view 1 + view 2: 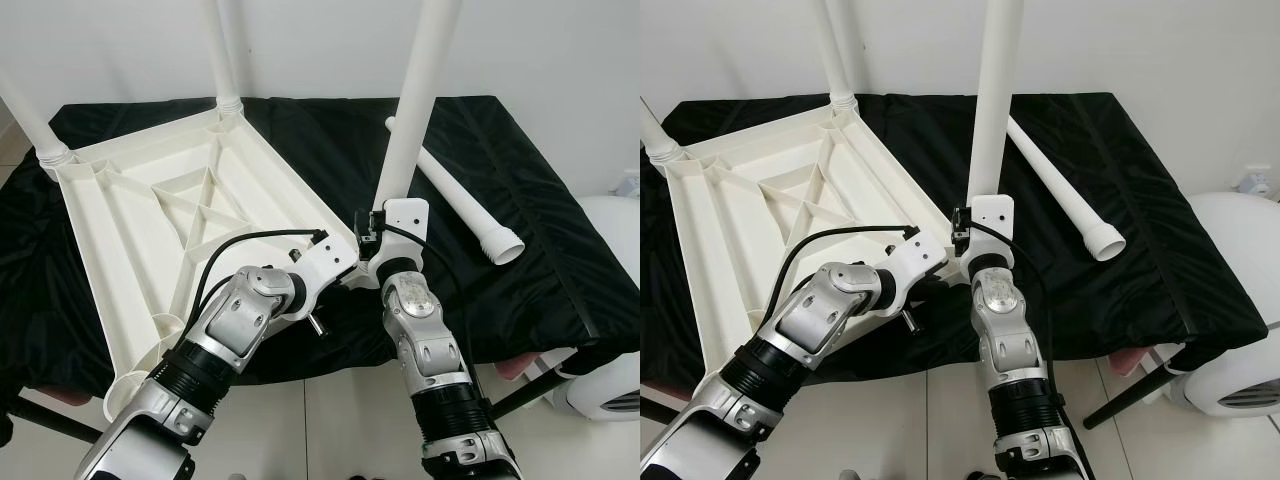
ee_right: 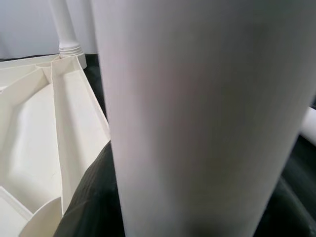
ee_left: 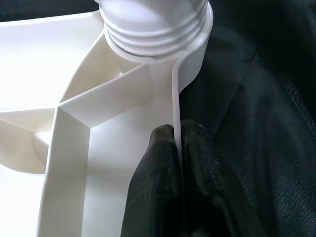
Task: Building children table
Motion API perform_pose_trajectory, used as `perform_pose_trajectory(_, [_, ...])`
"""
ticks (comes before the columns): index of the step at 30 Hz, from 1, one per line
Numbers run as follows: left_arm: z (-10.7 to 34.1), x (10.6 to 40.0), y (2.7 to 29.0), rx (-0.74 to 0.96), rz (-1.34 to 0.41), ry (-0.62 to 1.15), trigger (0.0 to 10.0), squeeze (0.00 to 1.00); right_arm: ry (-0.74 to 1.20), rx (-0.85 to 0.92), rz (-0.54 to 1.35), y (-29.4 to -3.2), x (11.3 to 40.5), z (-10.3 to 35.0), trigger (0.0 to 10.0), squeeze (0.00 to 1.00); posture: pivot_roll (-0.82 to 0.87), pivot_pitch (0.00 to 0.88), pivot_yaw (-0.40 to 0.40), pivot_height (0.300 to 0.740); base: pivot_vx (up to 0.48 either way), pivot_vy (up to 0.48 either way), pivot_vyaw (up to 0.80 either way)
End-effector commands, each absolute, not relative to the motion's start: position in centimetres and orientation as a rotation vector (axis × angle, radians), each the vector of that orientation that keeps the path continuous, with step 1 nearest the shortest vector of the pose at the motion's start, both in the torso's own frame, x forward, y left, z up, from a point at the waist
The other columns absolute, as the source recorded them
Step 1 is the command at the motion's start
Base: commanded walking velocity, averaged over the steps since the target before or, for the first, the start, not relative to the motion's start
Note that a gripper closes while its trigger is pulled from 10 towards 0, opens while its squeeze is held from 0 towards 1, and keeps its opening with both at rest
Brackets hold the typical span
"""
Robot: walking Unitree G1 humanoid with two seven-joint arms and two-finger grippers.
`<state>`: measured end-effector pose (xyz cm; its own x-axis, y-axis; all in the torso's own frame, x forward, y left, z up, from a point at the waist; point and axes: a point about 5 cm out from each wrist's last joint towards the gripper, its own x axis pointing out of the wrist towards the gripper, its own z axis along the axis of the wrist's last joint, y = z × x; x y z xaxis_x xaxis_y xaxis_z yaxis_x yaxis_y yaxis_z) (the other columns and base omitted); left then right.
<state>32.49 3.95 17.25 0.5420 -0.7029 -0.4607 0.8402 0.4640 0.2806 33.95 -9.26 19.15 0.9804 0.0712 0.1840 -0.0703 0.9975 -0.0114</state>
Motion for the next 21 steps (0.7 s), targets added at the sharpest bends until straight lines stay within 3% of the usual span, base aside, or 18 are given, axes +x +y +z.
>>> perform_pose_trajectory(1, [17.3,32.5,3.9,0.536,-0.951,0.274,10.0,0.00,-0.100,-0.015,0.054,-10.1,34.0,17.3,10.0,1.00,-0.09,0.078,0.020,0.740,0.000,0.000,0.00])
perform_pose_trajectory(21, [17.4,32.5,3.9,0.538,-0.954,0.272,10.0,0.00,-0.135,-0.079,0.364,-14.7,34.9,18.0,10.0,1.00,-0.09,0.079,0.024,0.740,0.000,0.000,0.00])
